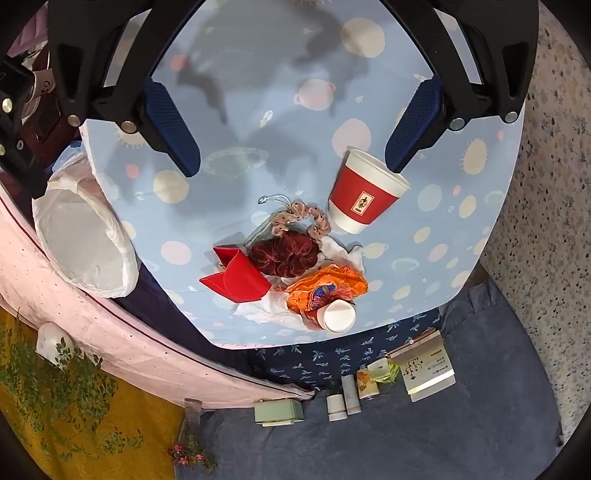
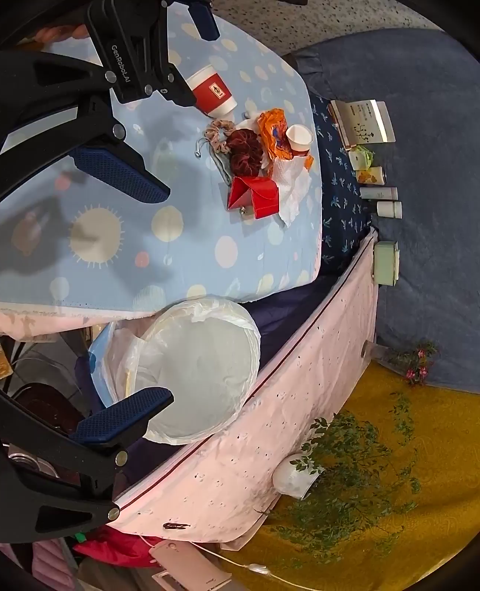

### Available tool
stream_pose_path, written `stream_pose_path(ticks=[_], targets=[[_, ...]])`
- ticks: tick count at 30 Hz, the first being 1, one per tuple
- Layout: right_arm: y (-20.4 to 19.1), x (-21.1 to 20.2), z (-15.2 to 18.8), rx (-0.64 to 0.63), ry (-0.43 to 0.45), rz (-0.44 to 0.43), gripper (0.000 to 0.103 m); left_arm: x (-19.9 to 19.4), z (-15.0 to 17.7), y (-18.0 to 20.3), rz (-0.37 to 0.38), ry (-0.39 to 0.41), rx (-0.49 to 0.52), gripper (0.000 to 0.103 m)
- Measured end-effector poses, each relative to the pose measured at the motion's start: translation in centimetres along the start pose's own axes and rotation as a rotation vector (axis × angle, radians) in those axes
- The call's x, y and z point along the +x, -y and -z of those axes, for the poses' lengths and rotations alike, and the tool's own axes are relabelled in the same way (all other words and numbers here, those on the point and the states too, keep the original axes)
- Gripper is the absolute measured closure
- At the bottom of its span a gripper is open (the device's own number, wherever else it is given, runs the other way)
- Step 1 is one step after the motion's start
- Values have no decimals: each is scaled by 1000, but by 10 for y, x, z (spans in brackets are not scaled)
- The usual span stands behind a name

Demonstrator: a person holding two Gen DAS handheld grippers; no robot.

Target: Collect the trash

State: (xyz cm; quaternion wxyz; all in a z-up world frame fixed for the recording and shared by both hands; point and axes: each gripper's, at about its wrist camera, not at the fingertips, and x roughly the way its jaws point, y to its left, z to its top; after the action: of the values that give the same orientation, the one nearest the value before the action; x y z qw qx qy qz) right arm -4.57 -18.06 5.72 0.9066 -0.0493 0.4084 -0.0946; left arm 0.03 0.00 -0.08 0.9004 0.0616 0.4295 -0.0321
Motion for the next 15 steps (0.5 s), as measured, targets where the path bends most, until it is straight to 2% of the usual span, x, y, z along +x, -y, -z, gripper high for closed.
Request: stream_pose_path(ticks=[15], targets=[[8, -2, 1, 26, 20, 8, 8, -8, -3, 14, 42, -2, 42, 7]])
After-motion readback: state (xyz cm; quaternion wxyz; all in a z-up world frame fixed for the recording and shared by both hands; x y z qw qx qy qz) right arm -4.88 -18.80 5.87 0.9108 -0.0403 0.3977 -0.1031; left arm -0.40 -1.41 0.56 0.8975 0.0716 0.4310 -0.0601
